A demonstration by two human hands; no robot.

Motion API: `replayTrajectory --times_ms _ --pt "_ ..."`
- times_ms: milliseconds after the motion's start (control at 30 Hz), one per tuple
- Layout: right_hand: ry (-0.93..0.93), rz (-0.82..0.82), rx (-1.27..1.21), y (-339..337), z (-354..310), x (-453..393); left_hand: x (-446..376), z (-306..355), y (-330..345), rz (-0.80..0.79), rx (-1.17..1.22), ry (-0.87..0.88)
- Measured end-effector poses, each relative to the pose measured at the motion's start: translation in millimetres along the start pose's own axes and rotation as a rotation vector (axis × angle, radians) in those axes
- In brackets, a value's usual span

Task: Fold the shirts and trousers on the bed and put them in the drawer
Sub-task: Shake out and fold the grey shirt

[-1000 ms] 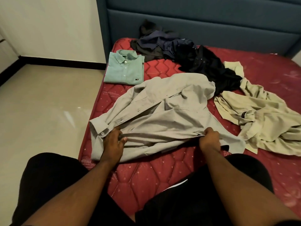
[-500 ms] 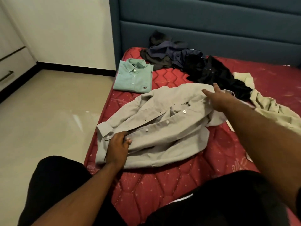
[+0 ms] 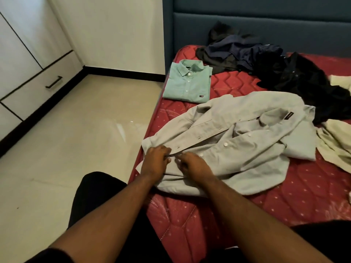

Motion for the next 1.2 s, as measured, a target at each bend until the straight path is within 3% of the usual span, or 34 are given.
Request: replayTrajectory --times_ms 200,333,533,633,767,900,1067,1200 --pt "0.056 0.037 0.179 -3.0 8.3 -9.2 -12.8 8.9 2.6 0.131 -0.105 0.028" --pt "-0.011 0.102 0.267 -10.5 4.0 -0.1 -9.1 15.6 -5.6 0.176 0.150 -0.011" --pt "-0.225 0.317 0.007 -43.2 12.1 59.6 18.5 43.3 -5.5 -0.031 0.263 0.096" --pt "-0.248 0.407 -0.129 -49.0 19.9 76.8 23.0 60.9 -3.4 -0.021 0.426 -0.038" --pt "-0.263 0.467 -0.154 -58.6 22.9 79.1 33.8 66.4 12.3 -0.152 0.805 -0.246" --pt "-0.263 0.494 -0.256 -60.1 16.4 79.0 41.2 66.3 14.8 -0.187 0.963 -0.313" --pt "-0.165 0.435 -0.296 -57.1 21.5 77.1 45.9 67.4 15.1 -0.123 0.878 -0.239" --pt "-0.101 0.406 -0.303 -56.9 23.9 79.3 47.5 70.4 9.6 -0.024 0.677 -0.069"
Point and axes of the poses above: each hand's wrist, its own x-axis away from the middle knuckle, its own y-axis out of the palm, z = x × y, the point moved 5 cm from there along -x, towards the middle knuckle, and after that the axes turned 2 degrees about x, right-handed, at the moved point
